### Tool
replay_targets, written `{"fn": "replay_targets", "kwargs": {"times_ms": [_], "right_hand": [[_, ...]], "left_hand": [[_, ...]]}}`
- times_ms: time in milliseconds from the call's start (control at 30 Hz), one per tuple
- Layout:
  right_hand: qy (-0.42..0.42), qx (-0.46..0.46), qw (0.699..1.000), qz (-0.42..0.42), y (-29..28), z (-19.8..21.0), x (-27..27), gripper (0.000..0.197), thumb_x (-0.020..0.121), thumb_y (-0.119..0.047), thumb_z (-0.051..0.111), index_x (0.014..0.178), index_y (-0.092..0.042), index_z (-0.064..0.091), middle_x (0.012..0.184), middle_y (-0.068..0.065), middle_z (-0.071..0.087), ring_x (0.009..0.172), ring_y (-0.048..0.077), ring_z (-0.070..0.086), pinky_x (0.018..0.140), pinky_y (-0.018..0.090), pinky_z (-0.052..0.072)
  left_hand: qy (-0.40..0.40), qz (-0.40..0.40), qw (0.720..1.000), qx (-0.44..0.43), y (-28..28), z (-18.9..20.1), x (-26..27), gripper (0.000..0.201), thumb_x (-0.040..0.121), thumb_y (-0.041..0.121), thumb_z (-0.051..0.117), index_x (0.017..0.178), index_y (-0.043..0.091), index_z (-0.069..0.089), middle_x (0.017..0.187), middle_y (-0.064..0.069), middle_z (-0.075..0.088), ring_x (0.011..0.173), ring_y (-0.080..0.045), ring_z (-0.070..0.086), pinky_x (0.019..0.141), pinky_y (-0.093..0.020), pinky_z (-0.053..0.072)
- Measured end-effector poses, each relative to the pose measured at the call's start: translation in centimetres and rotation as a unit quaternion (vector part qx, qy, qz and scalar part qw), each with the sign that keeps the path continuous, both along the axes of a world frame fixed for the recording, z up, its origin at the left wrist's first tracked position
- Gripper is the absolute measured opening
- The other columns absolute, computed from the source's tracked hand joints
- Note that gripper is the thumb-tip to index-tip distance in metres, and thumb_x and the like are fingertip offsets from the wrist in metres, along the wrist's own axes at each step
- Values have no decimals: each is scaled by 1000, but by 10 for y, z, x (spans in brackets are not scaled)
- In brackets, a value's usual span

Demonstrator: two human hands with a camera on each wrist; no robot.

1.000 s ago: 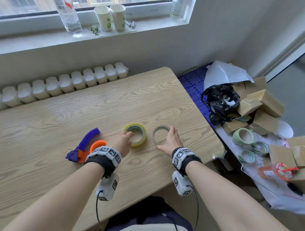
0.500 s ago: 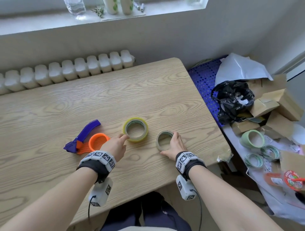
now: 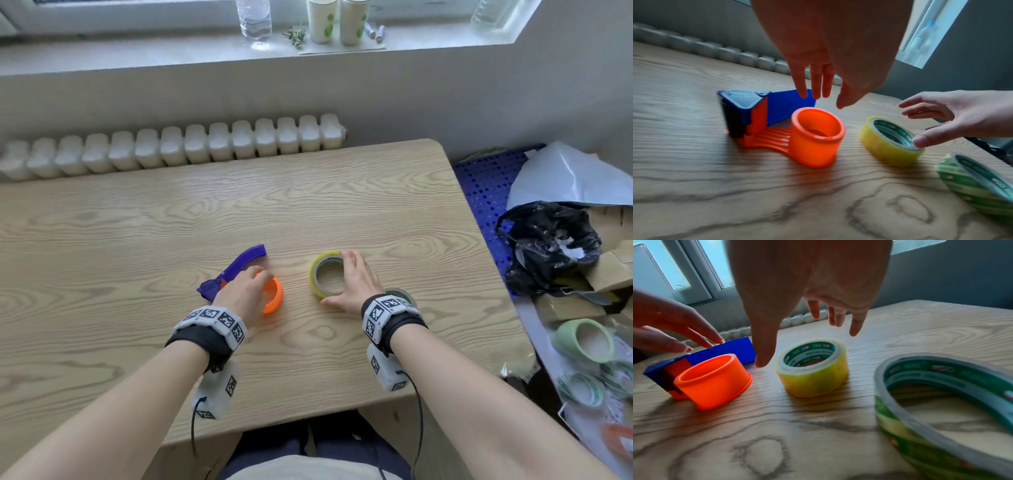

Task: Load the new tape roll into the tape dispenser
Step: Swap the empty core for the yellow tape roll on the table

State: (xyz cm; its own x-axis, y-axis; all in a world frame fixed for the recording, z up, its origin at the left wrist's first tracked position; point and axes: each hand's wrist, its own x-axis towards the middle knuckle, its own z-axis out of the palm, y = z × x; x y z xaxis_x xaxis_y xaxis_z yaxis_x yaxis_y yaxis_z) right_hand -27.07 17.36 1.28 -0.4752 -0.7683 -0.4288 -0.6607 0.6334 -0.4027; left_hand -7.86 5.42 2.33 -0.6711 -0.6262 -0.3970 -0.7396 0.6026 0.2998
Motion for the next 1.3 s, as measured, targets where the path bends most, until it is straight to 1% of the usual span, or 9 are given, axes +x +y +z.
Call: {"fn": "replay_targets", "kwargs": {"times_ms": [133,267,400,533,667,800,967,1167,1300], "right_hand": [[12,48,999,19,-20,-12,7,114,59,-41,83,146,-23,12,157,12,6,146,29,9,116,49,21],[20,88,996,21,-28,-18,9,111,62,-31,83,146,-26,11,157,14,3,146,30,4,114,52,20],[36,77,996,20,-37,-13,13,106,61,-32,81,144,-20,16,153,14,16,142,31,15,107,52,30],[25,36,998,36,-52,-3,29,107,60,-38,79,144,-17,16,151,11,20,139,30,20,106,51,30],[16,-21,997,70,-65,9,54,104,60,-46,76,143,-17,19,149,10,25,137,28,24,105,48,32],[15,-71,993,91,-75,13,73,102,59,-50,73,142,-18,24,147,8,31,135,27,28,105,48,35],[-3,-76,987,140,-83,15,97,100,58,-52,74,140,-18,27,143,8,36,131,27,33,106,45,34],[33,-75,981,178,-82,12,113,104,58,-56,74,141,-18,25,143,7,36,131,26,34,105,44,34],[44,-56,978,198,-79,7,117,107,58,-56,75,143,-17,23,143,8,36,130,27,35,107,43,32]], "left_hand": [[-6,6,1000,-12,-12,-8,27,46,88,9,46,134,16,48,149,-11,37,135,-28,39,105,-41,39],[9,13,1000,-8,-19,-13,42,44,88,7,46,131,12,52,147,-13,41,133,-29,43,102,-40,40],[43,24,999,-13,-23,-13,46,42,87,5,47,127,11,55,145,-13,44,128,-32,48,101,-41,42],[58,47,997,-6,-33,-12,51,45,85,4,48,129,14,53,144,-13,43,128,-31,46,104,-44,41],[41,69,997,3,-43,-11,65,54,84,8,53,136,17,43,147,-9,39,134,-27,40,108,-41,37],[26,73,997,11,-53,-15,79,66,79,15,62,139,20,36,144,-4,40,129,-26,45,101,-40,44],[-12,76,997,30,-67,-21,90,80,71,14,71,141,17,31,142,-6,42,128,-27,45,103,-41,42],[14,91,994,50,-76,-32,97,54,81,8,58,133,13,43,135,-10,52,125,-28,47,101,-42,41],[16,99,993,61,-77,-36,97,51,80,13,64,128,12,47,129,-8,55,122,-28,50,99,-41,42]]}}
